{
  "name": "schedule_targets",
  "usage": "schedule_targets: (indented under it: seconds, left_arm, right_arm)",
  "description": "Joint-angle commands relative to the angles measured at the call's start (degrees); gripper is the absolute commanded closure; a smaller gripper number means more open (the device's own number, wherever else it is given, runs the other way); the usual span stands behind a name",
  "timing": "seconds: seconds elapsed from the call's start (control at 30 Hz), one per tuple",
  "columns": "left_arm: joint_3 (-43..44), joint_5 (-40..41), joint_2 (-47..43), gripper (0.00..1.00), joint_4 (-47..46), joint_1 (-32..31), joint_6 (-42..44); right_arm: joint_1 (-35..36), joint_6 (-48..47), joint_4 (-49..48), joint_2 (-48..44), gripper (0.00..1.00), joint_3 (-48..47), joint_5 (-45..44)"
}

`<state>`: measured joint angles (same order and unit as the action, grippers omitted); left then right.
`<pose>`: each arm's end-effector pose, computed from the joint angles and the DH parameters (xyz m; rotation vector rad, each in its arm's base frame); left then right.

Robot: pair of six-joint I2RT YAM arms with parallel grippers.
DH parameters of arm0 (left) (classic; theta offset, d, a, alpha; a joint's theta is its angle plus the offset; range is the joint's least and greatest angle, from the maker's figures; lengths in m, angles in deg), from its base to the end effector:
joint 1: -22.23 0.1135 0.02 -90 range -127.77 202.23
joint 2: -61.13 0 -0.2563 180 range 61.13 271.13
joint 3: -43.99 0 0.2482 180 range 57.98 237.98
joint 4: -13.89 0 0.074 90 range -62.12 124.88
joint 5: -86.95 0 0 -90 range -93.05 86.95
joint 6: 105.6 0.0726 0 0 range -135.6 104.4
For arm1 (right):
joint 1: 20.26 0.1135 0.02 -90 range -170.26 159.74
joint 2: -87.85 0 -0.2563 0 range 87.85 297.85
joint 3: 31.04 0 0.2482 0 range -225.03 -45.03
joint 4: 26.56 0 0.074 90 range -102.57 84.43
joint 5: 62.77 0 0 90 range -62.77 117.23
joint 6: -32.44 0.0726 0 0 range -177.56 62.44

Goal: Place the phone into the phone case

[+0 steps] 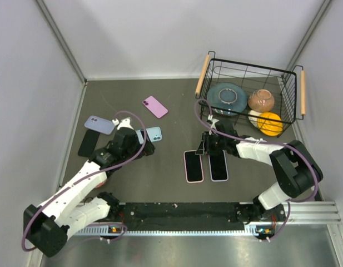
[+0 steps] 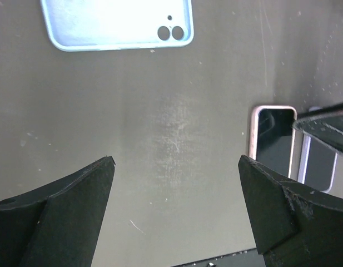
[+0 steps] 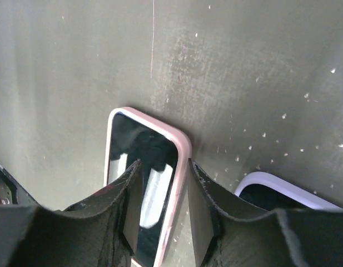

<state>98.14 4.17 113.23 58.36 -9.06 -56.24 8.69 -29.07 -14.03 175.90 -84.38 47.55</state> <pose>0.1914 -0.1056 0.2261 -0.2572 2.3414 -0.4894 0.2606 0.1730 0.1240 -0.1865 2.5134 0.8681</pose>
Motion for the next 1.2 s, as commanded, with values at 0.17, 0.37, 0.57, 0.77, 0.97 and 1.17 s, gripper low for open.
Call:
schedule_targets:
  seconds: [0.17,0.37,0.57,0.77,0.97,1.17]
  left_arm:
    - [6.68,12.02,5.9,0.01,5.03,3.85,-7.78]
    - [7.3,10.71,11.35,0.07,2.04,12.28,-12.88]
    - [10.55,9.83,20.58,0.12,-1.2,16.51,-13.33]
    - [14.77,8.16,30.51,0.17,-1.04,18.45,-13.23]
    - [15.03,9.12,36.14,0.22,-4.37,18.89,-14.11]
    - [21.26,1.31,40.89,0.25,-9.21,19.16,5.11]
  right_arm:
    - [-0.56,-1.51,6.64,-10.08,0.65,-3.37,-1.34]
    - [3.03,2.53,3.66,-13.96,0.78,0.23,0.6]
    - [6.9,7.19,-3.37,-13.96,0.86,4.36,0.43]
    - [9.63,8.69,-6.28,-11.15,0.88,6.91,-2.73]
    - [9.55,8.78,-7.43,-10.62,0.88,10.17,-5.2]
    - [9.63,7.98,-4.62,-12.02,0.83,9.82,-6.26]
